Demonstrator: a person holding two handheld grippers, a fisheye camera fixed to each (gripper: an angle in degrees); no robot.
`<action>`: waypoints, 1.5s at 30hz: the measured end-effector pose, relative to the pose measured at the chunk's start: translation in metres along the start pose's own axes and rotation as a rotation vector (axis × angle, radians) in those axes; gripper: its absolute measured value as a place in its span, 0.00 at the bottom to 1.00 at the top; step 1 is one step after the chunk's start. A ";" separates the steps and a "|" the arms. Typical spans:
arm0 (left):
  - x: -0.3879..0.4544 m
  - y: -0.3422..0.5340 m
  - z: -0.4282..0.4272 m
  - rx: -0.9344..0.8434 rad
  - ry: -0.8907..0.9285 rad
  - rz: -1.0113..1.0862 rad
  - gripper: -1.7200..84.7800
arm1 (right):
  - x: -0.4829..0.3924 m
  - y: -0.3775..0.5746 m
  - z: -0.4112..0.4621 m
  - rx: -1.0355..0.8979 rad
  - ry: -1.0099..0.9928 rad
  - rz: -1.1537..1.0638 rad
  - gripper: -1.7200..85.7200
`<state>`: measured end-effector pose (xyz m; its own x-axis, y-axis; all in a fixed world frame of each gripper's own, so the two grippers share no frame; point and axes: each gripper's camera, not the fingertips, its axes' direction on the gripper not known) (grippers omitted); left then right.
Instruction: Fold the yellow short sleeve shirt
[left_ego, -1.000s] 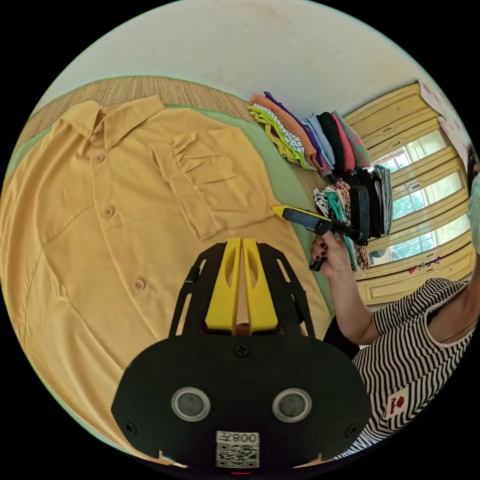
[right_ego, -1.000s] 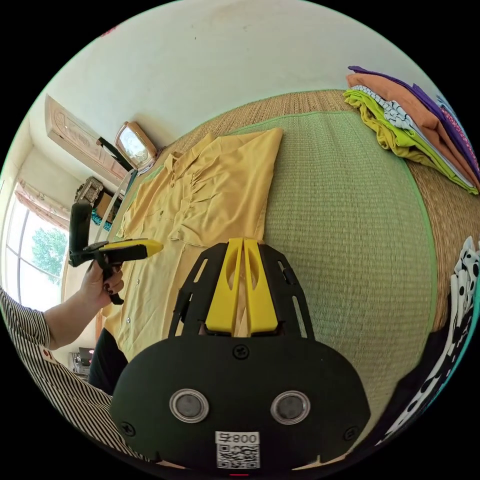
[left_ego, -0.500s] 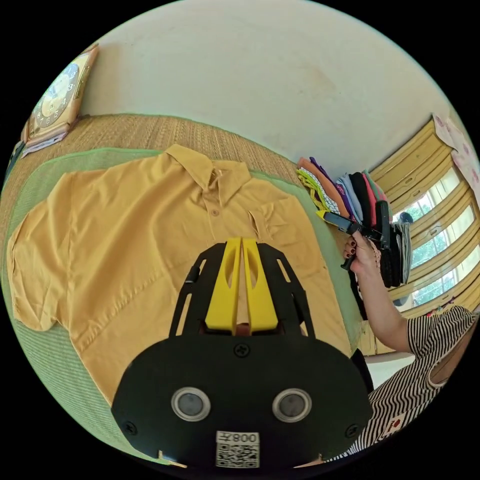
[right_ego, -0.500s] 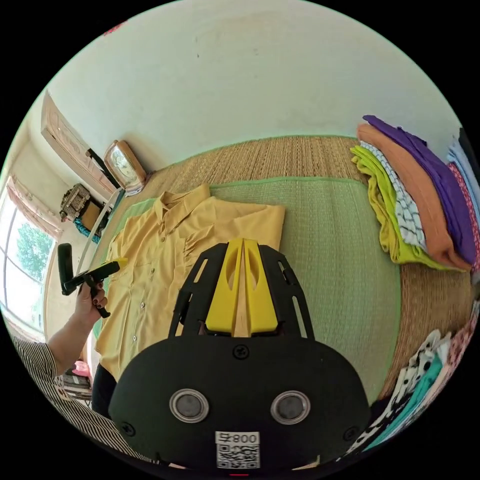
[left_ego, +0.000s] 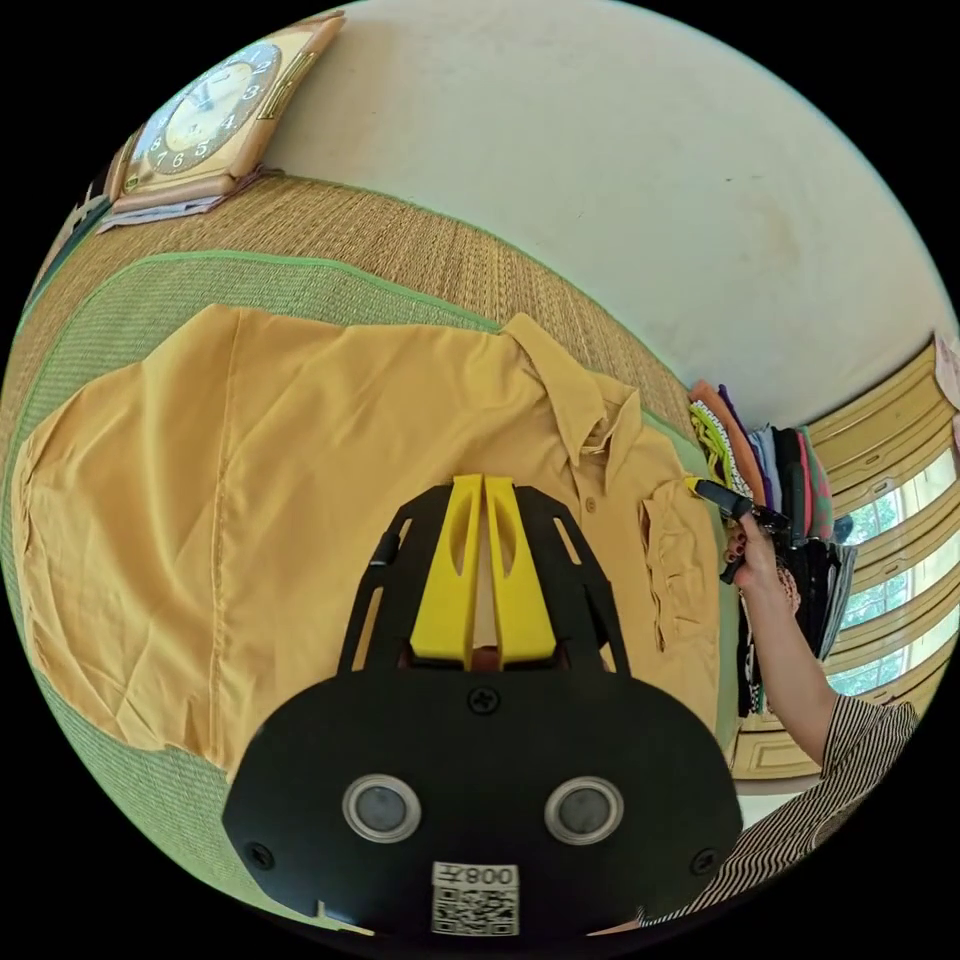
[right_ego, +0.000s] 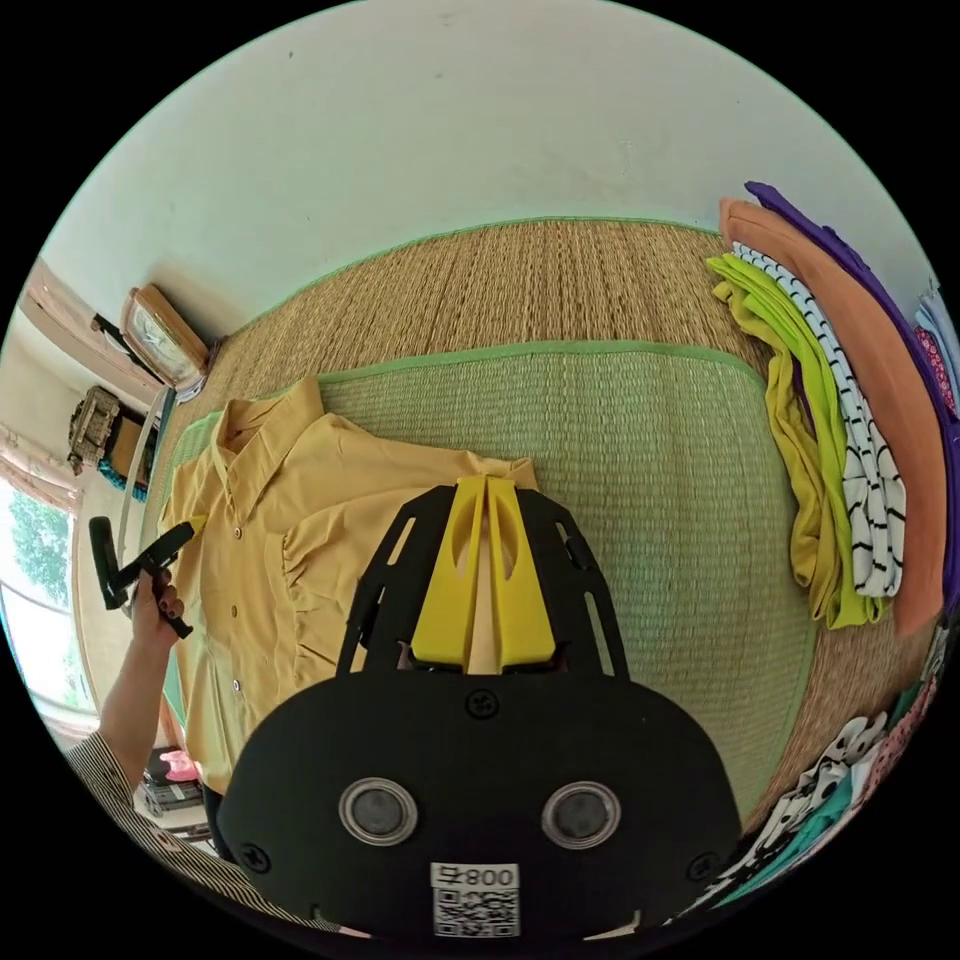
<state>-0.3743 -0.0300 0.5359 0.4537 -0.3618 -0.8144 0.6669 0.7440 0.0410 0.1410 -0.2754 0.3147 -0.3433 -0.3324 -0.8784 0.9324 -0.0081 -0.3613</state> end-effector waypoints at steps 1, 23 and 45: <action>-0.004 0.005 -0.018 0.035 0.034 -0.001 0.03 | -0.001 -0.001 -0.001 0.007 -0.012 0.005 0.02; -0.272 0.126 -0.321 0.392 0.024 -0.569 0.11 | -0.258 0.084 0.031 -0.104 -0.296 -0.420 0.08; -0.334 0.128 -0.400 0.493 0.204 -0.501 0.05 | -0.681 -0.006 0.193 -0.277 -0.244 -0.981 0.11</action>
<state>-0.6765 0.4105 0.5815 -0.0628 -0.4446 -0.8935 0.9760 0.1599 -0.1481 0.3909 -0.2308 0.9755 -0.8741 -0.4783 -0.0853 0.1882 -0.1714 -0.9671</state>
